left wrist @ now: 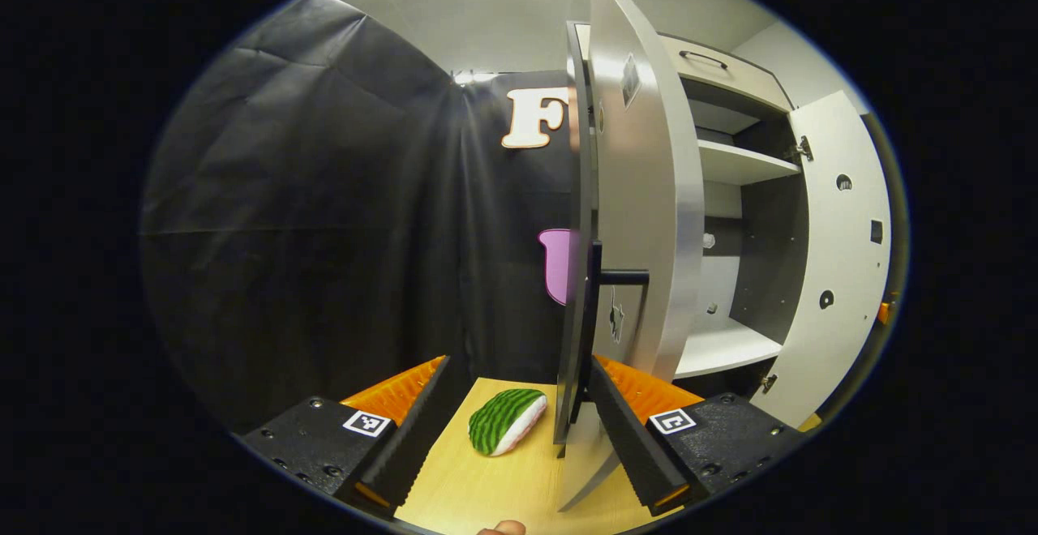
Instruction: Open the right door of the double-door shoe cabinet with the right hand, and open the left door with the left hand.
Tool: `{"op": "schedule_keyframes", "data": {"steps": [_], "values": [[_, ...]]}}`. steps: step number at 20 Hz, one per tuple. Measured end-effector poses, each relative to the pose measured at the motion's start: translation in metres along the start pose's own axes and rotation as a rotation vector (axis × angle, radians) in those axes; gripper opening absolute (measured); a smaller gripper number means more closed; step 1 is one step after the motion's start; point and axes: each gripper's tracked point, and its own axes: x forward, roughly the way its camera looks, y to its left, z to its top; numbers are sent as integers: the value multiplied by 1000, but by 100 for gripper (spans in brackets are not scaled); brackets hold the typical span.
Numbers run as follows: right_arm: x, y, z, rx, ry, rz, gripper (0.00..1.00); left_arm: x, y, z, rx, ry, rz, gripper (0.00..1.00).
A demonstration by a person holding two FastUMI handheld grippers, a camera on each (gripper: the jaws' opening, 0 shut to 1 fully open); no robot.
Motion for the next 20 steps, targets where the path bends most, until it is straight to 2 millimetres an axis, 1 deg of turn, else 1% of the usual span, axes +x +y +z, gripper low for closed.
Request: {"op": "schedule_keyframes", "data": {"steps": [1, 2, 3, 4, 5, 6, 7, 8, 10, 11, 12, 13, 14, 15, 16, 17, 19, 20], "values": [[-2, -1, 4, -2, -5, -6, 92, -6, 0, 5, -3, -4, 9, 100], [-5, 0, 10, -5, -10, -6, 94, -12, 0, 14, -1, -13, 24, 100], [-9, 5, 18, 0, -22, -5, 94, -17, 3, 25, 8, -31, 39, 99], [-16, 9, 28, 6, -33, -3, 94, -22, 3, 38, 20, -44, 53, 99], [-26, 14, 38, 18, -45, 2, 94, -27, -1, 50, 24, -55, 56, 96], [-38, 19, 48, 37, -56, 6, 94, -32, -9, 60, 17, -65, 49, 97], [-52, 23, 56, 55, -69, 15, 94, -37, -23, 70, -9, -82, 19, 96], [-63, 32, 67, 66, -83, 30, 93, -43, -42, 82, -39, -106, -19, 96], [-79, 57, 87, 61, -125, 67, 91, -46, -72, 93, -67, -143, -83, 96], [-82, 71, 95, 65, -149, 93, 93, -46, -86, 99, -62, -164, -112, 96], [-85, 87, 105, 76, -174, 128, 91, -46, -99, 107, -47, -189, -137, 93], [-93, 106, 111, 97, -192, 177, 91, -45, -112, 115, -37, -208, -166, 96], [-96, 125, 119, 125, -204, 224, 93, -45, -123, 122, -25, -220, -179, 96], [-99, 140, 125, 152, -212, 266, 92, -42, -124, 123, 0, -222, -151, 93], [-100, 154, 131, 179, -219, 306, 92, -38, -124, 121, 28, -217, -129, 99], [-101, 168, 137, 199, -224, 341, 91, -39, -124, 120, 41, -213, -116, 98], [-102, 186, 148, 220, -233, 388, 93, -41, -130, 125, 25, -235, -132, 99], [-101, 192, 151, 220, -235, 401, 93, -42, -138, 129, 10, -246, -170, 99]]}}
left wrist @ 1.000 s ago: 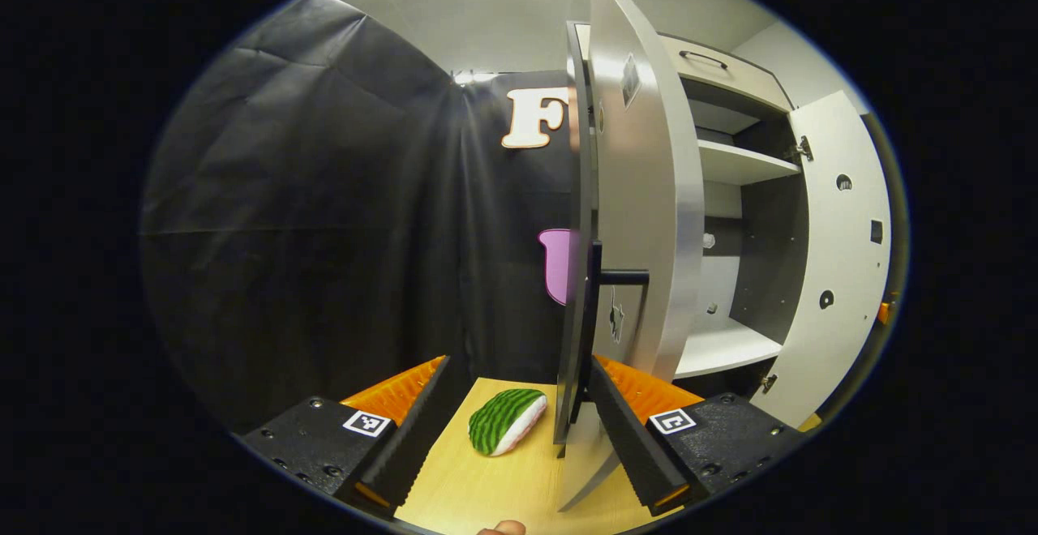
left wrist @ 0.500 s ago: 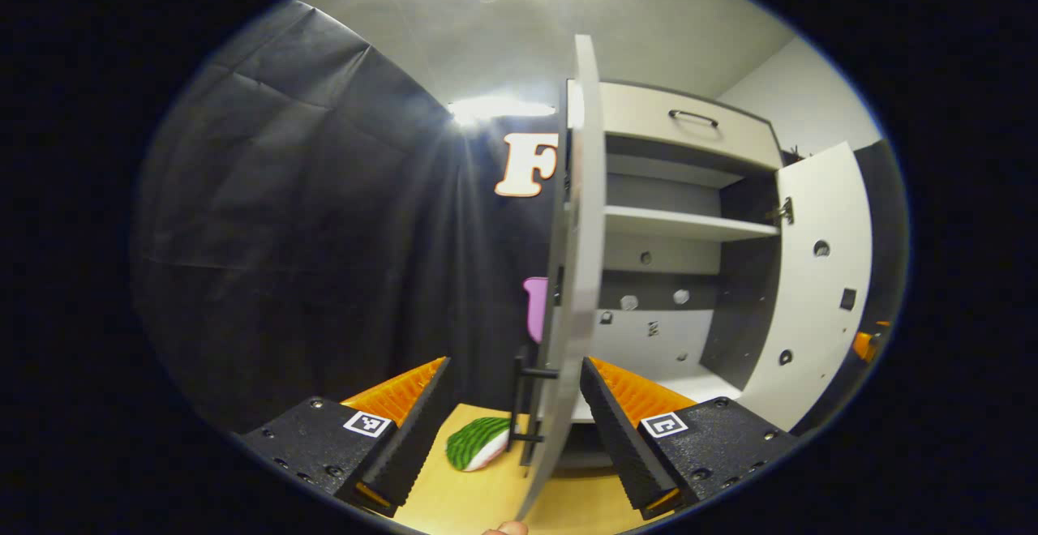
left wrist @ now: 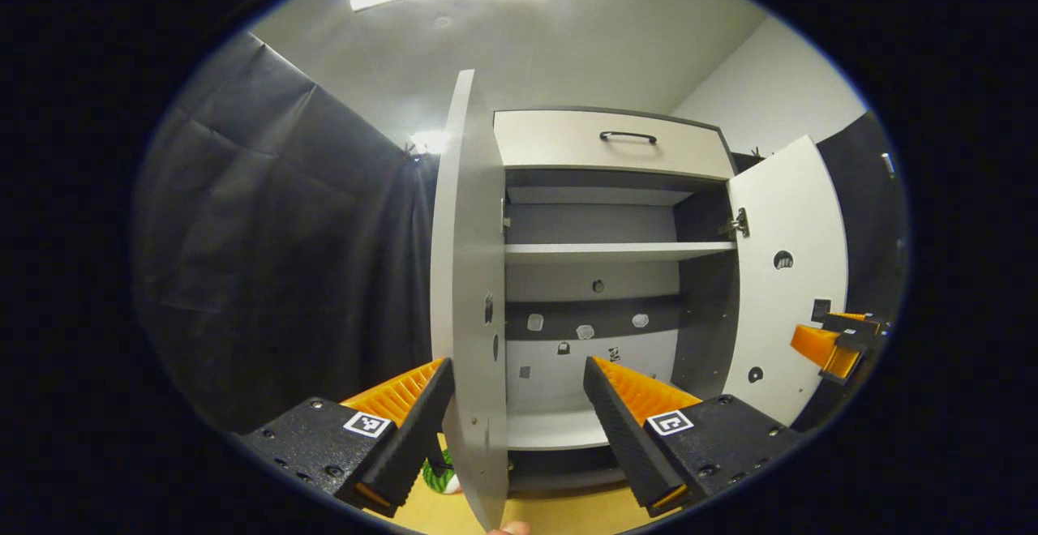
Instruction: Open the right door of the double-door shoe cabinet with the right hand, and open the left door with the left hand.
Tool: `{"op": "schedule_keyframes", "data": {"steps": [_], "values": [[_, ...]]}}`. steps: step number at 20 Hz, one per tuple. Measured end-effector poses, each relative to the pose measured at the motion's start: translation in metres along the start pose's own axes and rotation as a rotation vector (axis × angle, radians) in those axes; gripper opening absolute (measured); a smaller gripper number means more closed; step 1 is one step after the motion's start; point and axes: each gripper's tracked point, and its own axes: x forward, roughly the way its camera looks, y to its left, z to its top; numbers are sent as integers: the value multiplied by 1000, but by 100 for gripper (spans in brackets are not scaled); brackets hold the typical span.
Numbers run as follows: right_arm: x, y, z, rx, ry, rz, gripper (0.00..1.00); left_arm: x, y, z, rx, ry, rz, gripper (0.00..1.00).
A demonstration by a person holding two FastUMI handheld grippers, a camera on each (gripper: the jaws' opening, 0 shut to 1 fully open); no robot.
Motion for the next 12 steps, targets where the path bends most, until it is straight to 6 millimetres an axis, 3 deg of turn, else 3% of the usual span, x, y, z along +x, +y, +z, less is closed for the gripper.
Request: {"op": "schedule_keyframes", "data": {"steps": [4, 8, 9, 12], "values": [[13, 15, -1, 9, 25, 32, 91, 6, -34, 6, -45, -6, -78, 96], [21, 22, 2, 6, 48, 44, 91, 29, -78, 1, -27, 13, -156, 93], [21, 23, 2, 0, 56, 44, 91, 35, -87, -2, -19, 19, -167, 96], [24, 27, 7, -8, 61, 52, 91, 50, -110, -12, 2, 43, -181, 93]]}}
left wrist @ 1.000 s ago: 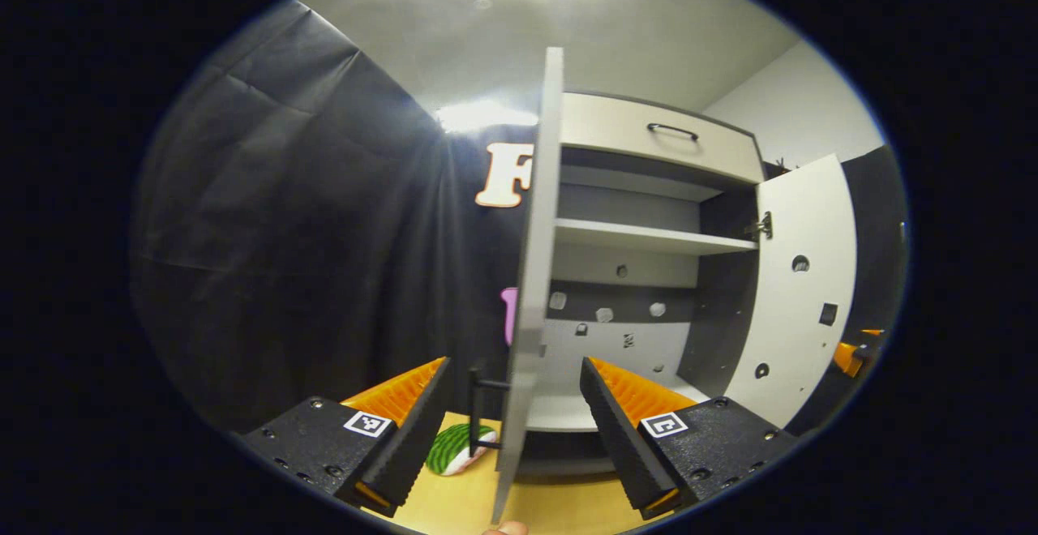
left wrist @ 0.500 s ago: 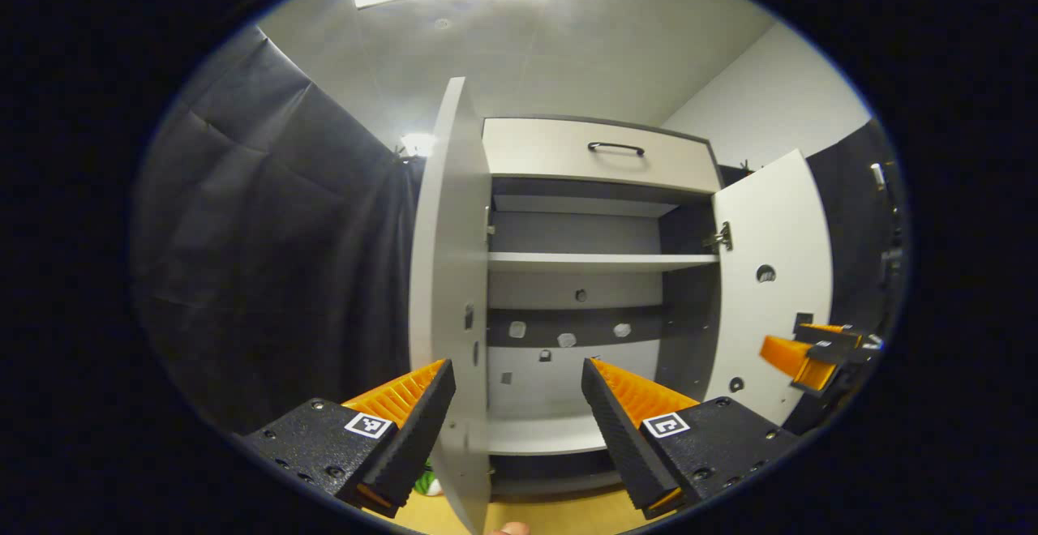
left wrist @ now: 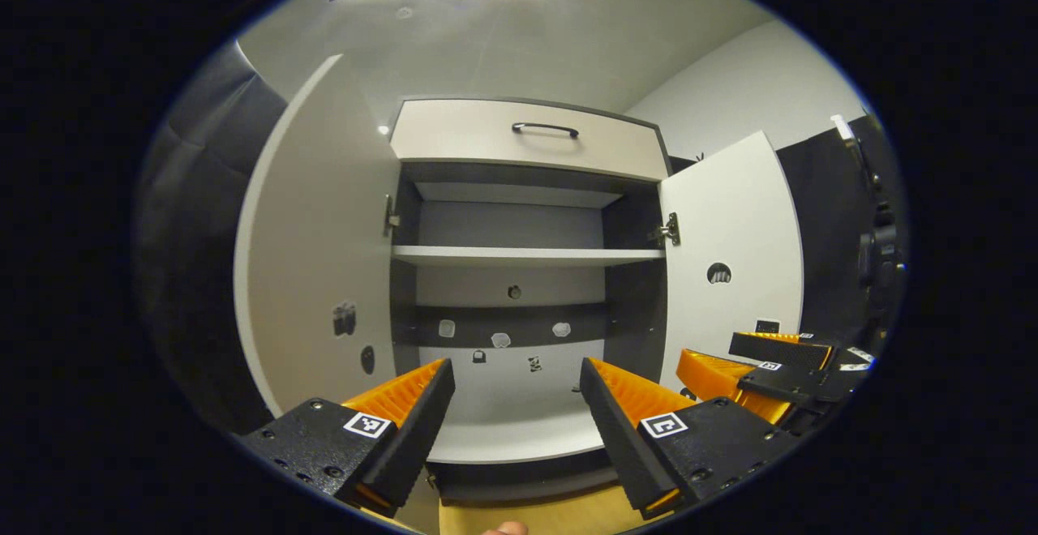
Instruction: Open the right door of the double-door shoe cabinet with the right hand, and open the left door with the left hand.
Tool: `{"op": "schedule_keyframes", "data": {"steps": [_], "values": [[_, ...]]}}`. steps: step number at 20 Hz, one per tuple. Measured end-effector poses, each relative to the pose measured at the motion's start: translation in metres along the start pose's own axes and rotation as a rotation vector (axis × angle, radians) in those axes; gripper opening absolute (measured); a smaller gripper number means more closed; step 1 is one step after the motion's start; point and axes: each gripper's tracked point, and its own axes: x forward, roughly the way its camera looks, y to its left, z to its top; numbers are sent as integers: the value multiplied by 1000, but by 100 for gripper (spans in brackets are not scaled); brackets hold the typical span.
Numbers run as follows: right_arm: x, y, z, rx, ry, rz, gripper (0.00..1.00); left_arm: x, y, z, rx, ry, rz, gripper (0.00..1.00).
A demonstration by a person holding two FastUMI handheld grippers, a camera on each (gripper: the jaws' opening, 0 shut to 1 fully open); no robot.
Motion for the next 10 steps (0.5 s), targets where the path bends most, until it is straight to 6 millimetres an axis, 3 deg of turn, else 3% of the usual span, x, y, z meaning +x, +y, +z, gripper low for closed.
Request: {"op": "schedule_keyframes", "data": {"steps": [2, 6, 10], "values": [[-1, -1, -2, -3, 10, -3, 90, 7, -7, -6, 8, 15, -2, 97], [-3, -4, -8, -26, 27, -11, 94, 7, -14, -16, 1, 52, -8, 97], [-5, -1, -9, -33, 30, -6, 91, 8, -15, -21, -12, 65, -9, 97]]}}
